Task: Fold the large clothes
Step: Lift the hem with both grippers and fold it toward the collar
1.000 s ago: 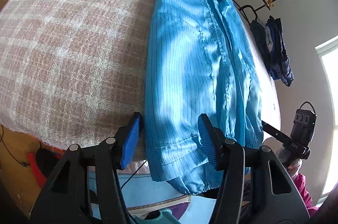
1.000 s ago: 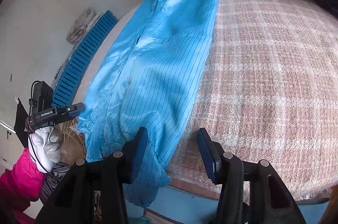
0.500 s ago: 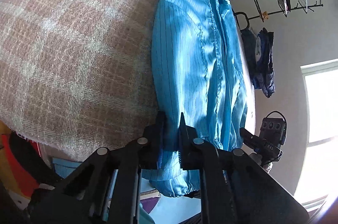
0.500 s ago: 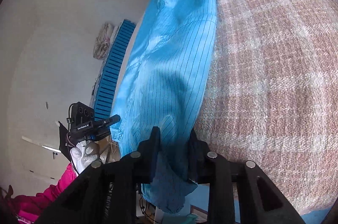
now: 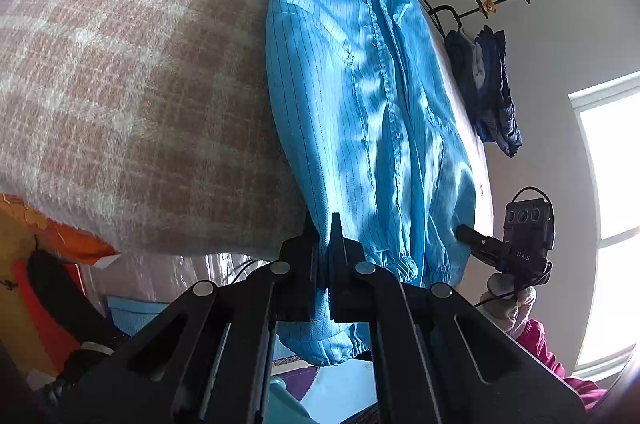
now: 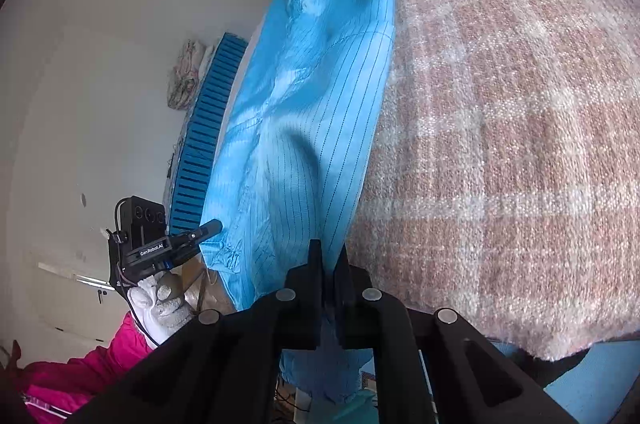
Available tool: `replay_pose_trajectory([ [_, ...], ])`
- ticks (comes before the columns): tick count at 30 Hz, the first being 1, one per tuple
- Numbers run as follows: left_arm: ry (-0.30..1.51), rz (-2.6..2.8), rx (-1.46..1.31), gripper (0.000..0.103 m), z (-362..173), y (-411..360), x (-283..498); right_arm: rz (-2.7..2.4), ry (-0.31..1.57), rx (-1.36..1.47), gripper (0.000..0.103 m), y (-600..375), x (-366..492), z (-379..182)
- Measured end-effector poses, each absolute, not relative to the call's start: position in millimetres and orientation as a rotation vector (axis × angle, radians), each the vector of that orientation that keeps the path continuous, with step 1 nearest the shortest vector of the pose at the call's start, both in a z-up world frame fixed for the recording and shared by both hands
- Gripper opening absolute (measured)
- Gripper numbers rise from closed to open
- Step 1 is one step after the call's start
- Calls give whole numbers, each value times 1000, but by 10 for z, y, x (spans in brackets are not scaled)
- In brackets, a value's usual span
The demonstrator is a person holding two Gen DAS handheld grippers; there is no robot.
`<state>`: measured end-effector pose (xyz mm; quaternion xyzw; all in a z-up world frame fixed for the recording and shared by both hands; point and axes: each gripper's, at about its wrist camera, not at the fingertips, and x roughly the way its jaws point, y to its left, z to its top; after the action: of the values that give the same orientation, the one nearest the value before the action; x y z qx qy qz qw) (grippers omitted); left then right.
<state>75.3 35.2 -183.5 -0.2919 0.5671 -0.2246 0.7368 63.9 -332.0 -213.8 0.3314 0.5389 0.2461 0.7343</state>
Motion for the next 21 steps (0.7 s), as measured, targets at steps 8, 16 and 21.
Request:
replay_pose_trajectory([
  [8,1147,-550,-652,0,-1353,295,1048,570,1081,741,1,-3337,884,-1750],
  [16,1043,-526,-670,0,-983,386,1661,567,964,753,1,-3315,1471,-1361],
  [21,1041,-455,-706,0,-1072,428,2162,517,941,756,1,-3386,1941,-1322],
])
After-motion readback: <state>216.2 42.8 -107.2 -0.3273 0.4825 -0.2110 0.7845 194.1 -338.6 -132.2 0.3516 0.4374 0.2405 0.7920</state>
